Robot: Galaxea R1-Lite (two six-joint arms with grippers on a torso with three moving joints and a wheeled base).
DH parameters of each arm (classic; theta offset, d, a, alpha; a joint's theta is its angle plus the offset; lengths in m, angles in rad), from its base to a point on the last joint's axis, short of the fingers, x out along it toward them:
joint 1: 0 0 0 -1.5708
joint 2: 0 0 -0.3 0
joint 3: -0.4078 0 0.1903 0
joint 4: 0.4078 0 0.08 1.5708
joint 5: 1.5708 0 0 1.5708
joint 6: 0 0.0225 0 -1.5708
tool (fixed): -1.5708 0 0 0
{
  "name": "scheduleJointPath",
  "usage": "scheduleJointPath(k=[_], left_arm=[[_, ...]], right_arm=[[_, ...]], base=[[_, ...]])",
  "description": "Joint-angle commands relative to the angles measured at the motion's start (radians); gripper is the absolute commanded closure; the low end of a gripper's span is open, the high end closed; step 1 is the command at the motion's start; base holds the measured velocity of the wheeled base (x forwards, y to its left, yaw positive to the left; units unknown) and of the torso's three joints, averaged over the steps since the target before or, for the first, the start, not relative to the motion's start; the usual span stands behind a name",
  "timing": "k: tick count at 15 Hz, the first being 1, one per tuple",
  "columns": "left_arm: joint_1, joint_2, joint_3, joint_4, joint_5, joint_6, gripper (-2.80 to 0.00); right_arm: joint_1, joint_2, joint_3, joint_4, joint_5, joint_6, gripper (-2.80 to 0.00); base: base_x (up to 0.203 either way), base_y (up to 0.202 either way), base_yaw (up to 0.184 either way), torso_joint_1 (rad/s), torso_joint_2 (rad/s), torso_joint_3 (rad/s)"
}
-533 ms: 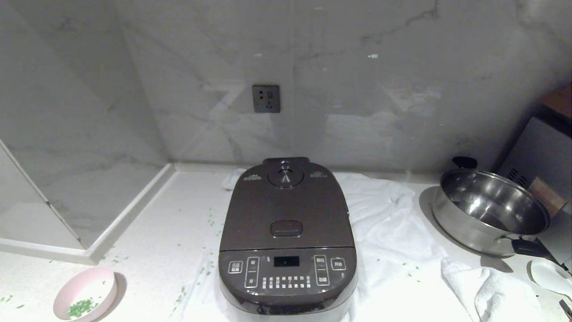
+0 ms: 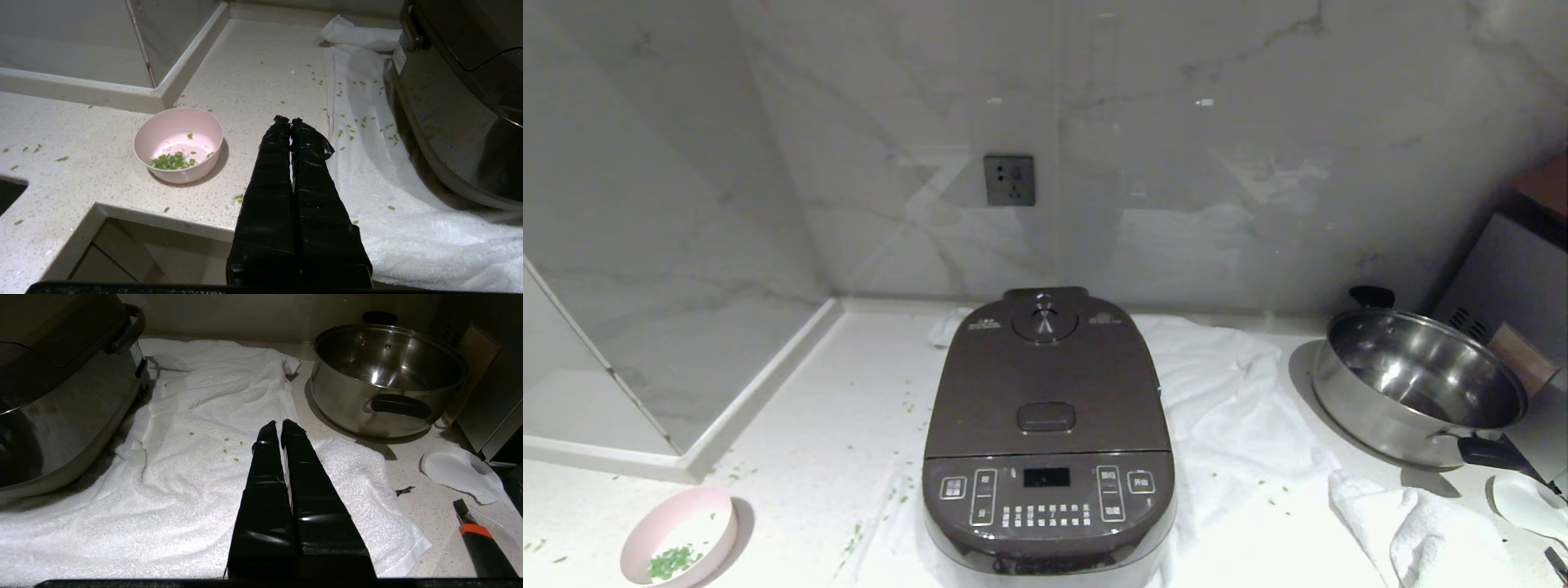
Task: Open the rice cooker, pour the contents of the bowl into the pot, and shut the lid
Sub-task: Open the rice cooker
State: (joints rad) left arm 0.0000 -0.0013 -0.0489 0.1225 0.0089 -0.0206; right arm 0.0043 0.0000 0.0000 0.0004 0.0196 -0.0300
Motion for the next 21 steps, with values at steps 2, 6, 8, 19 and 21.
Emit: scheduleJointPath(k=[2, 6, 8, 19, 21], left_arm=[[0.002, -0.002, 0.000, 0.000, 0.000, -0.002, 0.00], [0.002, -0.002, 0.000, 0.001, 0.000, -0.001, 0.00], [0.003, -0.002, 0.000, 0.000, 0.000, -0.001, 0.00], [0.000, -0.002, 0.000, 0.003, 0.000, 0.004, 0.00], [0.000, -0.002, 0.000, 0.003, 0.000, 0.004, 0.00]], right_arm=[[0.000, 0.000, 0.000, 0.001, 0.000, -0.002, 0.00], [0.000, 0.000, 0.000, 0.001, 0.000, -0.002, 0.00], [0.000, 0.000, 0.000, 0.001, 0.000, -0.002, 0.00], [0.034, 0.297, -0.331, 0.036, 0.038, 0.064, 0.00], [0.064, 0.526, -0.465, 0.035, 0.138, 0.119, 0.00]], base=[[0.000, 0.000, 0.000, 0.000, 0.00, 0.000], [0.000, 0.000, 0.000, 0.000, 0.00, 0.000], [0.000, 0.000, 0.000, 0.000, 0.00, 0.000], [0.000, 0.000, 0.000, 0.000, 0.00, 0.000], [0.000, 0.000, 0.000, 0.000, 0.00, 0.000]])
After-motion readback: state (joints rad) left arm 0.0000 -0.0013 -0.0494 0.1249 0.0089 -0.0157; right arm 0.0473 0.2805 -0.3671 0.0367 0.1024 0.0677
